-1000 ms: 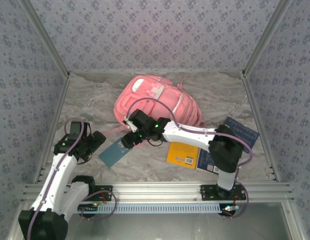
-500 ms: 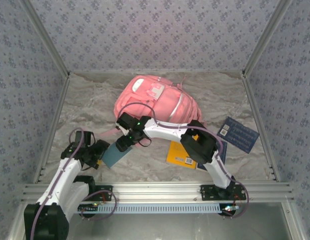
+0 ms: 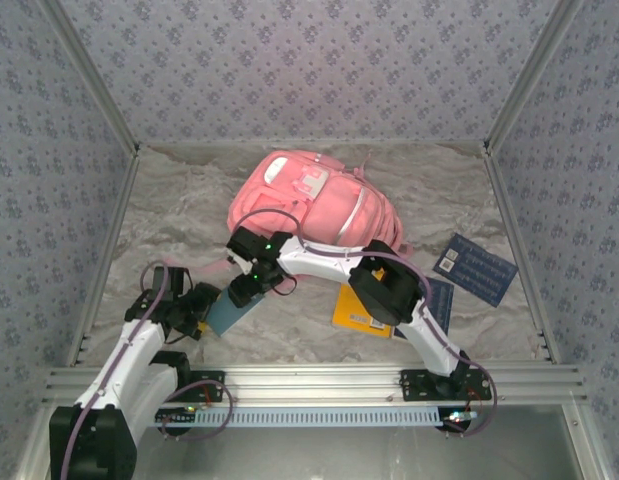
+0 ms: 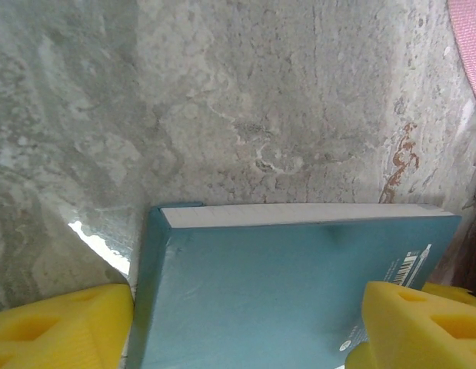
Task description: Pack the student bag
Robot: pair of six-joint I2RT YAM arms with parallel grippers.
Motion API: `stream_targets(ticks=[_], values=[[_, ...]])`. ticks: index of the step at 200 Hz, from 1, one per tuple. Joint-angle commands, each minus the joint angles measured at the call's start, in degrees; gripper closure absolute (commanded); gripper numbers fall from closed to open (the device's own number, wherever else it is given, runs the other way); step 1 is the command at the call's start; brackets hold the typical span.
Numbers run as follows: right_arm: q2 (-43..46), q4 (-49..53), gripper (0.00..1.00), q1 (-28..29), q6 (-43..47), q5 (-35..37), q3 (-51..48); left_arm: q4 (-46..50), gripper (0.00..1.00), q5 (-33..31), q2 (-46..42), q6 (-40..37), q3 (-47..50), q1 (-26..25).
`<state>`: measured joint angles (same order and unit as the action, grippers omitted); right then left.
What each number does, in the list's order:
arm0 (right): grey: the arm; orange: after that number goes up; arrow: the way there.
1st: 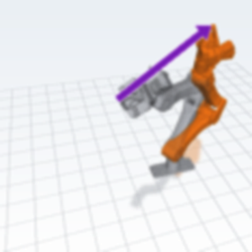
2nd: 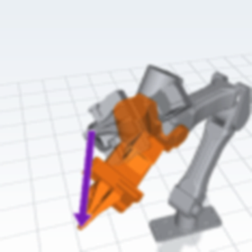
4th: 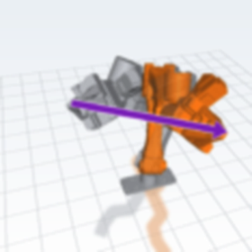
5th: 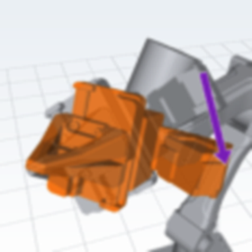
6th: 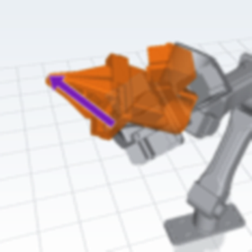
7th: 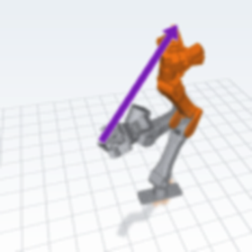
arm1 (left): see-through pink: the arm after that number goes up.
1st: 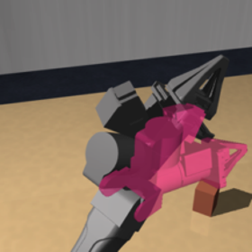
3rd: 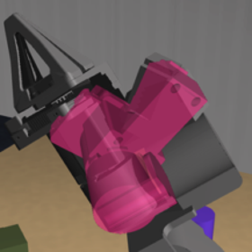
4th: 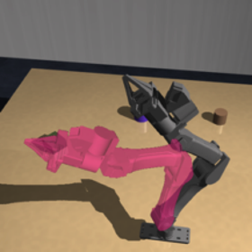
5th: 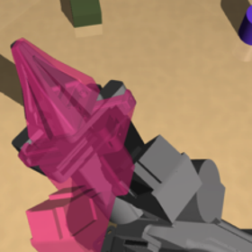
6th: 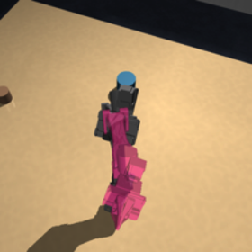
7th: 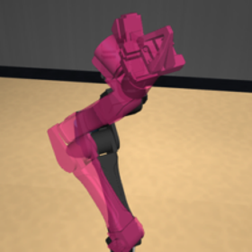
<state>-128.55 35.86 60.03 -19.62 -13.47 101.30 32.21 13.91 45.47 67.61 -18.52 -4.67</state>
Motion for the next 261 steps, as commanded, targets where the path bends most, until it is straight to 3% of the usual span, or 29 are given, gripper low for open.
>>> stream_targets(ticks=[1,75,115,165,215,261], values=[[2.38,0.02,0.25,-0.2,-3.38,-8.0,-0.61,-3.99,0.22,1.14,0.48,0.89,2.09,-0.87],[6.89,-6.89,0.52,-2.59,-9.64,-14.45,-4.91,-4.07,0.22,1.1,0.49,0.15,2.55,-1.27],[7.79,-11.47,0.73,-3.55,-13.12,-17.27,-8.27,-3.82,0.22,1.01,0.52,-0.19,2.05,-1.66],[10.1,-13.27,0.99,-5.14,-14.86,-15.48,-11.4,2.3,0.22,-1.6,0.04,-4.55,-3.4,-2.01],[19.06,-28.62,1.0,-9.74,-25.38,-17.87,-25.21,10.47,0.18,-4.69,-0.48,-12.16,-13.88,-2.1],[27.8,-49.25,1.0,-15.25,-38.26,-22.29,-38.72,13.06,0.13,-5.3,-0.16,-20.78,-23.77,-3.07]])
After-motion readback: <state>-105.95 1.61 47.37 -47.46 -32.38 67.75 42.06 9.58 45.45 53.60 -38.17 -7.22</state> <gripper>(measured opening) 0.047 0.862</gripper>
